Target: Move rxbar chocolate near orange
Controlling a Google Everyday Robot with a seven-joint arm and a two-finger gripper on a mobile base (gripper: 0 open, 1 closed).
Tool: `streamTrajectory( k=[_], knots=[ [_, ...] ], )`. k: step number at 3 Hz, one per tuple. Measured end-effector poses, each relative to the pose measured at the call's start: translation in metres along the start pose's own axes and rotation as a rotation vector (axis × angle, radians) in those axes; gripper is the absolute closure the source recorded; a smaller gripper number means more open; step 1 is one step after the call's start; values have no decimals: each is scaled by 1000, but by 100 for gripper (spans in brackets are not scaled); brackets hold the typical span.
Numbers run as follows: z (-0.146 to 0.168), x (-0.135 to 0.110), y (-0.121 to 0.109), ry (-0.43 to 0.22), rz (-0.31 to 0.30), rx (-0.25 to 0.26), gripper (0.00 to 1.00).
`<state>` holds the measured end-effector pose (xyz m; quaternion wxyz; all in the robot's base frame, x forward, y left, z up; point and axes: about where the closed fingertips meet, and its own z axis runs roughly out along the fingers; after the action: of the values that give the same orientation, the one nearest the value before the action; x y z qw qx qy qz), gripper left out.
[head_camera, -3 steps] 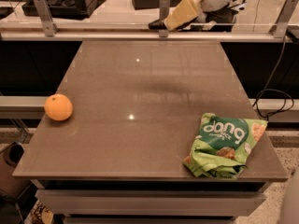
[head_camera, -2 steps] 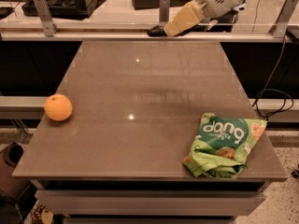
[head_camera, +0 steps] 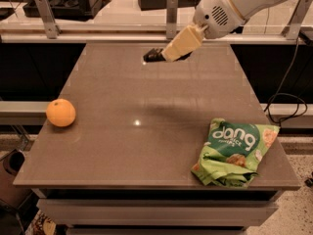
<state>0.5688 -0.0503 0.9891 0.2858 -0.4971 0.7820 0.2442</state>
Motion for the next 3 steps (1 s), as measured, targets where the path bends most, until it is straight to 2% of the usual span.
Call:
streamTrajectory(
  k=[1,3],
  knots=[
    [22,12,14,43,-14,-81,100],
    [59,37,45,93,94,-258,100]
  ],
)
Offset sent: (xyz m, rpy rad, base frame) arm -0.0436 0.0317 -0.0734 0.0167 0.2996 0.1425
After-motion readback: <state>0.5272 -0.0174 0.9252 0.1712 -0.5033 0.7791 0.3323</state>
